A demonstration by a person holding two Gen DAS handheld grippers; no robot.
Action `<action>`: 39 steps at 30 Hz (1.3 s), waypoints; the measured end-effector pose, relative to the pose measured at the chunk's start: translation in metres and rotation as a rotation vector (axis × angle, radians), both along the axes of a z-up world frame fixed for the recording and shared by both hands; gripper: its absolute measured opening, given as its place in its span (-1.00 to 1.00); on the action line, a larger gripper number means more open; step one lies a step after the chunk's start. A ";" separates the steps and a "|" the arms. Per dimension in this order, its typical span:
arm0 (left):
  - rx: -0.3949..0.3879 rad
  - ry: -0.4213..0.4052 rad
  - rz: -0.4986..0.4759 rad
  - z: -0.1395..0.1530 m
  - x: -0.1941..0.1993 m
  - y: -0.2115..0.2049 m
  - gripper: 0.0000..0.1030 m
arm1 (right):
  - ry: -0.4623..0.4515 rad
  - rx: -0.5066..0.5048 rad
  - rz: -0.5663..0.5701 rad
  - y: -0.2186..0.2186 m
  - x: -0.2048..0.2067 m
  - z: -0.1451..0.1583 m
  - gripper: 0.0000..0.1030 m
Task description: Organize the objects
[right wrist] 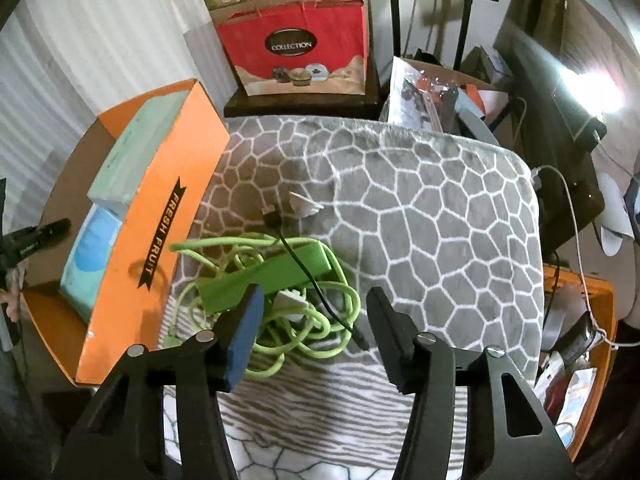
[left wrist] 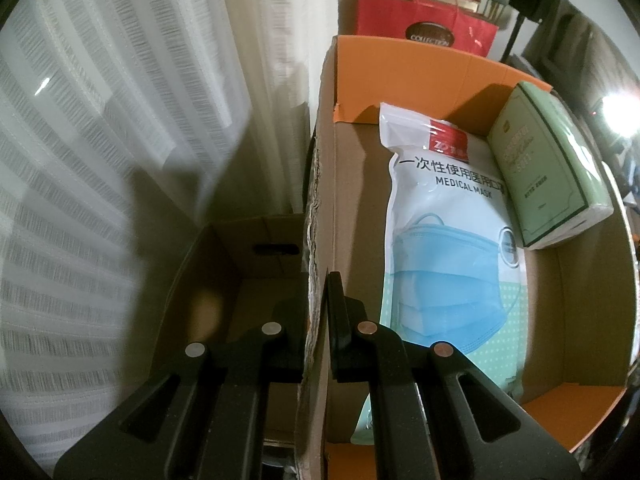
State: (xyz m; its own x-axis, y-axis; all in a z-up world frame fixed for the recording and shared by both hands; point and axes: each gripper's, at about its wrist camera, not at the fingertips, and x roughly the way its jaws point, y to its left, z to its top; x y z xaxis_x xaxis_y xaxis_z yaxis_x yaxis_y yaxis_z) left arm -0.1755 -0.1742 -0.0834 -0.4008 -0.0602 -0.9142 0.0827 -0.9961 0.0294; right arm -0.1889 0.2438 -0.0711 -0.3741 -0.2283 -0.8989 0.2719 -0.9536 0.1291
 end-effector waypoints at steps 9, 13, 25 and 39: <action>-0.006 -0.002 0.001 0.000 0.000 0.000 -0.86 | -0.005 0.003 0.015 0.001 0.000 -0.015 -0.36; -0.007 -0.003 0.003 -0.001 0.000 -0.001 -0.86 | -0.010 0.007 0.024 0.000 -0.002 -0.025 -0.53; -0.007 -0.003 0.004 -0.001 0.000 0.000 -0.86 | 0.072 -0.053 -0.026 0.015 -0.003 -0.004 -0.88; -0.004 -0.003 0.007 -0.001 0.000 -0.001 -0.86 | 0.052 0.002 0.011 -0.001 -0.009 -0.002 -0.33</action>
State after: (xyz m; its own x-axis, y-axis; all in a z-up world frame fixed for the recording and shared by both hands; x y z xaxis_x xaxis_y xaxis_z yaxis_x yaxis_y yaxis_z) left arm -0.1758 -0.1756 -0.0840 -0.3976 -0.0671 -0.9151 0.0895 -0.9954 0.0341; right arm -0.1982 0.2430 -0.0731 -0.4180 -0.2304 -0.8787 0.2883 -0.9509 0.1122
